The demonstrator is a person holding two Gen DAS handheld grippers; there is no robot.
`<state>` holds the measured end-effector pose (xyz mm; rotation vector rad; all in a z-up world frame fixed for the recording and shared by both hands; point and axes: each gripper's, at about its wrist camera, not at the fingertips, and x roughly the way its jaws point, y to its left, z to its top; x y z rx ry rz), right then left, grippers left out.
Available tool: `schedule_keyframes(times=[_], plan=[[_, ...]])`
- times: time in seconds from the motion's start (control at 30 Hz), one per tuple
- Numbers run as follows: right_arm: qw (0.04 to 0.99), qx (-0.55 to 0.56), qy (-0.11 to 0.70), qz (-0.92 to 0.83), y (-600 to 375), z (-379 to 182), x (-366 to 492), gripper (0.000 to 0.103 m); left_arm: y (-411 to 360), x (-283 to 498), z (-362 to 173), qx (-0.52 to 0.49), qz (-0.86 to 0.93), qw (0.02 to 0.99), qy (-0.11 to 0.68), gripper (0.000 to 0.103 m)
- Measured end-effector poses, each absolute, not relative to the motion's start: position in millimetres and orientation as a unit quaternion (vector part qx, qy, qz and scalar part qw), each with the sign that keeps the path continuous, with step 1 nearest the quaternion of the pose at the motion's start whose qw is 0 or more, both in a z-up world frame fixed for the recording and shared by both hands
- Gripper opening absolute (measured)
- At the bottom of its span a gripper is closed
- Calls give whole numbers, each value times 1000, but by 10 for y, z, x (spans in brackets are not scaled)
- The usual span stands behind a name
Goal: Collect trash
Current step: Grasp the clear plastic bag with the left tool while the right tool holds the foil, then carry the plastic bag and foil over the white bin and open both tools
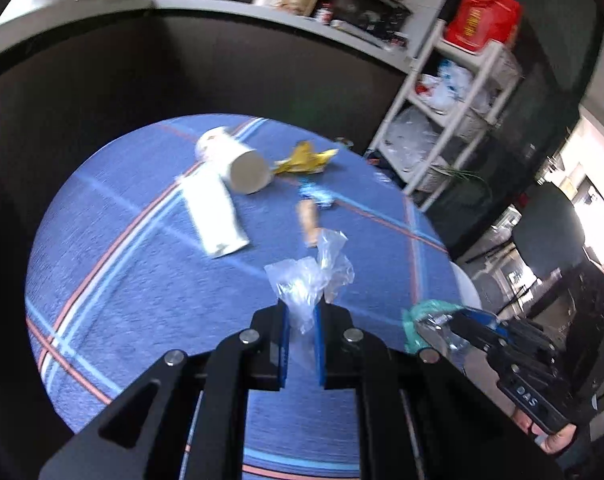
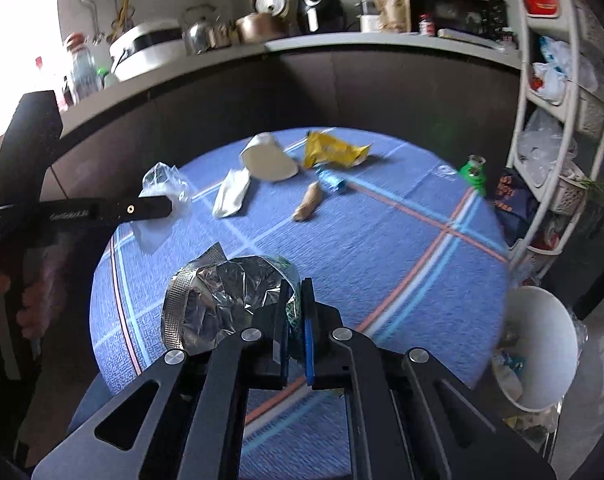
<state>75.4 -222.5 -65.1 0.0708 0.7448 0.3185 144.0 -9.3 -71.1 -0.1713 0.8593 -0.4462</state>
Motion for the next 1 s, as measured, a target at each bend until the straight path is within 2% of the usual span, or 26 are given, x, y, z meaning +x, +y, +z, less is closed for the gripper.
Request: schedule_keyframes(times=[0.3,0.53,1.0], plan=[[936,82,330,91,-2991,-519,524,5,-865,1246,-370,-43,-285,874,391,11],[937,116,327,26,-3619,-657,369,5,-1550,1245,-270,-28,-343,852,394,11],[922,153,345,-90,-4694,-1211,345,5,-2888,1422,-636,12,-419,797,435,11]])
